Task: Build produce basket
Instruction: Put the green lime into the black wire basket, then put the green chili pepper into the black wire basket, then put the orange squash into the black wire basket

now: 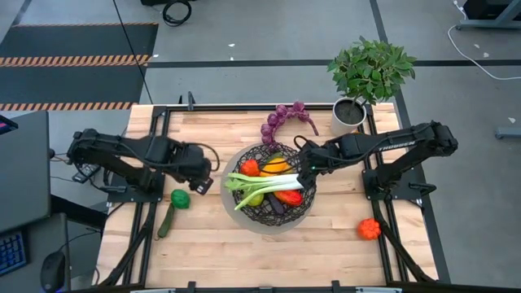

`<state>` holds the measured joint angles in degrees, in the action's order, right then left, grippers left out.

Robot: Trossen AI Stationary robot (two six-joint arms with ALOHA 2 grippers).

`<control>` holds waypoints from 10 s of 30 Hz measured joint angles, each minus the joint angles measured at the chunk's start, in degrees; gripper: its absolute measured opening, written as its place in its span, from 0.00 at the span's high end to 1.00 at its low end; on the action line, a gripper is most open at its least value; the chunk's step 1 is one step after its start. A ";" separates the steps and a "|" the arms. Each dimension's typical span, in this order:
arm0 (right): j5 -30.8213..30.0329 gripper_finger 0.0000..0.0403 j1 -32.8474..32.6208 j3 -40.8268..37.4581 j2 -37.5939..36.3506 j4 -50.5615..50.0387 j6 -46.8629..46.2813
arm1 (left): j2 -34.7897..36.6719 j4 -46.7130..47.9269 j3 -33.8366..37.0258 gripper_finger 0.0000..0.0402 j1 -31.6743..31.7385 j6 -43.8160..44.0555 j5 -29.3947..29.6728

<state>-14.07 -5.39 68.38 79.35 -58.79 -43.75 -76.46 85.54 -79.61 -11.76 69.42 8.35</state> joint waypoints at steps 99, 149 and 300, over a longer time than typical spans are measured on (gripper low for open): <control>2.11 0.14 9.92 0.00 -11.32 -9.37 -11.12 | -1.73 -41.93 0.14 0.31 2.44 -17.96 10.12; -1.83 0.14 -5.39 0.00 -11.10 -9.43 -4.37 | -9.52 -9.17 0.21 0.13 -13.84 14.90 -5.75; 25.30 0.14 -13.42 0.00 -10.50 -20.82 -41.19 | 5.37 -52.81 7.45 0.41 11.36 -28.80 0.43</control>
<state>11.24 -18.81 68.38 68.85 -79.61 -84.94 -71.09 32.73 -72.16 -0.40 40.62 8.78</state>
